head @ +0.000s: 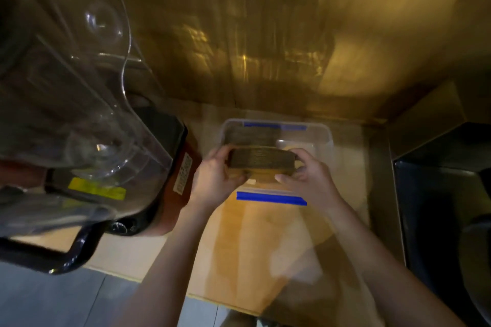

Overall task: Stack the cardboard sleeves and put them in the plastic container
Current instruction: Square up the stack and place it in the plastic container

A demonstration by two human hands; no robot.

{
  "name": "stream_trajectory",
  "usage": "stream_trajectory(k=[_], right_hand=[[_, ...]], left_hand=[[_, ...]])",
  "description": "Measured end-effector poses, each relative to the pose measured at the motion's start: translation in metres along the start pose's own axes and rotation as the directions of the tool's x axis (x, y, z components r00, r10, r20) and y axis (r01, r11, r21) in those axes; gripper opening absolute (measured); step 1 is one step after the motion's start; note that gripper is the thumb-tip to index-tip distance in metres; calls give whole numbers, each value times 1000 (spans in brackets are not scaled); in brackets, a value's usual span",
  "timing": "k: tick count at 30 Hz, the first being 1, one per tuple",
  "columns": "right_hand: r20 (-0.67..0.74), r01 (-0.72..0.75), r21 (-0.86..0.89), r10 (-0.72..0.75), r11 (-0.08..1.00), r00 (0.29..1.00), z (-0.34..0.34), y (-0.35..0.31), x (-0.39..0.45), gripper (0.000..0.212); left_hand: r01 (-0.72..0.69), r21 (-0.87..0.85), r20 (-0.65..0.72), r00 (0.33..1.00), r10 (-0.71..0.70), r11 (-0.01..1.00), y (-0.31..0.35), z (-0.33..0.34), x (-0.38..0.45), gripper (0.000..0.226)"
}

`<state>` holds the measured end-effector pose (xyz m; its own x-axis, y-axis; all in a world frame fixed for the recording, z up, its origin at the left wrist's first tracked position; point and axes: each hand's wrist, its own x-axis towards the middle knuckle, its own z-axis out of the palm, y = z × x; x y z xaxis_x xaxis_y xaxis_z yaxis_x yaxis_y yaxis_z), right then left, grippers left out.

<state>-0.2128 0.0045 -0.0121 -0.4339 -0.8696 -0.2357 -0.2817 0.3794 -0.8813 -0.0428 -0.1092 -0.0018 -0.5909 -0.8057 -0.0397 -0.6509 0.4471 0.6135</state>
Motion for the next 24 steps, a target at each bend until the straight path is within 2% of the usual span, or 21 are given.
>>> stream_trajectory(k=[4, 7, 11, 15, 24], right_hand=[[10, -38, -69, 39, 997, 999, 10, 9, 18, 46], [-13, -94, -106, 93, 990, 996, 20, 16, 30, 47], [-21, -131, -199, 129, 971, 991, 31, 23, 42, 52], [-1, -172, -210, 175, 963, 985, 42, 26, 48, 53], [-20, -201, -223, 201, 954, 979, 50, 25, 51, 46]], left_hand=[[51, 111, 26, 998, -54, 993, -4, 8, 17, 52], [57, 178, 68, 995, -70, 982, -9, 13, 26, 58], [116, 298, 110, 982, -154, 948, -11, 19, 32, 58], [124, 407, 115, 976, -186, 905, -11, 27, 33, 54], [183, 472, 103, 960, -260, 863, -8, 39, 35, 49]])
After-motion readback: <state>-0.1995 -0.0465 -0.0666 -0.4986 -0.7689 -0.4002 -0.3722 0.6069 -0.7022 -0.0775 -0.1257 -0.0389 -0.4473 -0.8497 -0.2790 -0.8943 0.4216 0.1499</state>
